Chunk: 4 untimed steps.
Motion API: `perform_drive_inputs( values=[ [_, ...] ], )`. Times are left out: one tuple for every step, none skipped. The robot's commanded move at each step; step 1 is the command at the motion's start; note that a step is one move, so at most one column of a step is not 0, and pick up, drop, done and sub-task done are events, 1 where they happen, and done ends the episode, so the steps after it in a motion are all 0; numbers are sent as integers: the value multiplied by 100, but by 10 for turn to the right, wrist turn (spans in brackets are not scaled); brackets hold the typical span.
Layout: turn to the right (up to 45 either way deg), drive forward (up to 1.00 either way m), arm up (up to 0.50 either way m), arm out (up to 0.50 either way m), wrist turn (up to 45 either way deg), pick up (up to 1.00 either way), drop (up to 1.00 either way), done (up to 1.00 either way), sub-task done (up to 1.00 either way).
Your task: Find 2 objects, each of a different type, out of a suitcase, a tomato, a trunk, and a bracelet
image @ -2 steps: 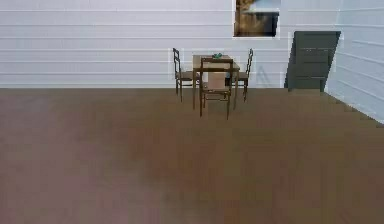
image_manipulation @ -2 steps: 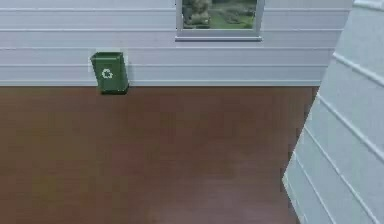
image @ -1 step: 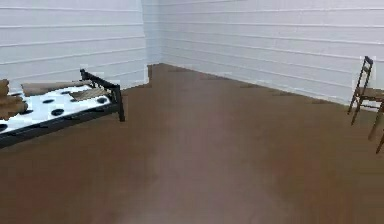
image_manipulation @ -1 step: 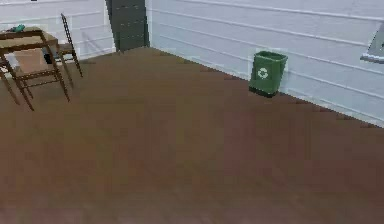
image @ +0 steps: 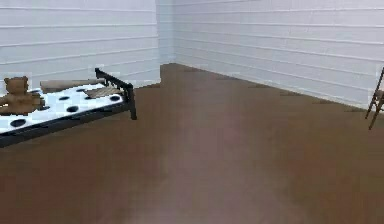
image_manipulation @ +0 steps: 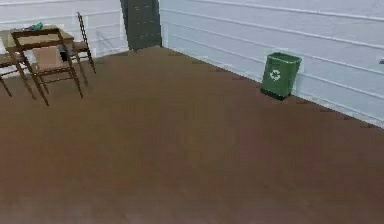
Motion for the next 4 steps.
perform_drive_inputs(
  values=[
    [0, 100, 0, 0, 0, 0, 0, 0, 0],
    [0, 100, 0, 0, 0, 0, 0, 0, 0],
    [0, 100, 0, 0, 0, 0, 0, 0, 0],
    [-30, 0, 0, 0, 0, 0, 0, 0, 0]
  ],
)
